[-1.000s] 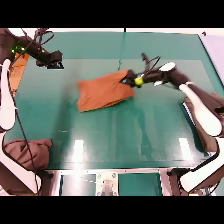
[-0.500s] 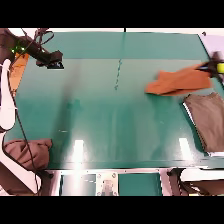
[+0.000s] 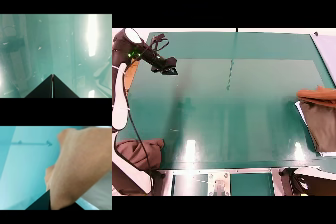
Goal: Fold the shirts.
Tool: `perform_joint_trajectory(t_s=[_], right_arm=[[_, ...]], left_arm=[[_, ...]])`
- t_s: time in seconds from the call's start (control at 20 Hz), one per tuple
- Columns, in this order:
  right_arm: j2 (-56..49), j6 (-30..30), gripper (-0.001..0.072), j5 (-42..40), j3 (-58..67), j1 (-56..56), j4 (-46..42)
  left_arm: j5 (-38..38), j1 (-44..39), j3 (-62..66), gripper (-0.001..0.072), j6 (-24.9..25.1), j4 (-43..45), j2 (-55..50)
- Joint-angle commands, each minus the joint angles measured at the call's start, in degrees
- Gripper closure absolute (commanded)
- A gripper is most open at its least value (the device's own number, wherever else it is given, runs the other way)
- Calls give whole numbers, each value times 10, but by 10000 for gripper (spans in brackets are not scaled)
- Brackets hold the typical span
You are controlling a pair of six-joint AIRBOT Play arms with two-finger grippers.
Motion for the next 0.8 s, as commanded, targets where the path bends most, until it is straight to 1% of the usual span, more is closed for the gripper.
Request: perform_joint_trajectory(t_s=[0.0, 0.1, 0.25, 0.45, 0.5, 0.55, 0.6, 0.65, 0.75], right_arm=[[48, 20, 697, 10, -51, -62, -26], [71, 20, 697, 10, -104, -85, -61], [87, 14, 697, 9, -203, -106, -82], [87, 14, 696, -15, -316, -108, -166], [87, 14, 679, -24, -339, -108, -179], [86, 14, 484, -28, -358, -108, -193], [85, 14, 132, -27, -371, -108, -207], [84, 14, 26, -28, -379, -108, -229], [83, 14, 26, -27, -375, -108, -271]], left_arm=[[5, 0, -5, 688, 3, -6, 0], [0, 0, -5, 687, 13, -9, 0], [-4, 0, -5, 688, 16, -9, 0], [-5, 0, -5, 688, 16, -9, 0], [-5, 0, -5, 688, 16, -9, 0], [-5, 0, -5, 688, 16, -9, 0], [-5, 0, -5, 688, 16, -9, 0], [-5, 0, -5, 688, 16, -9, 0], [-5, 0, -5, 688, 16, -9, 0]])
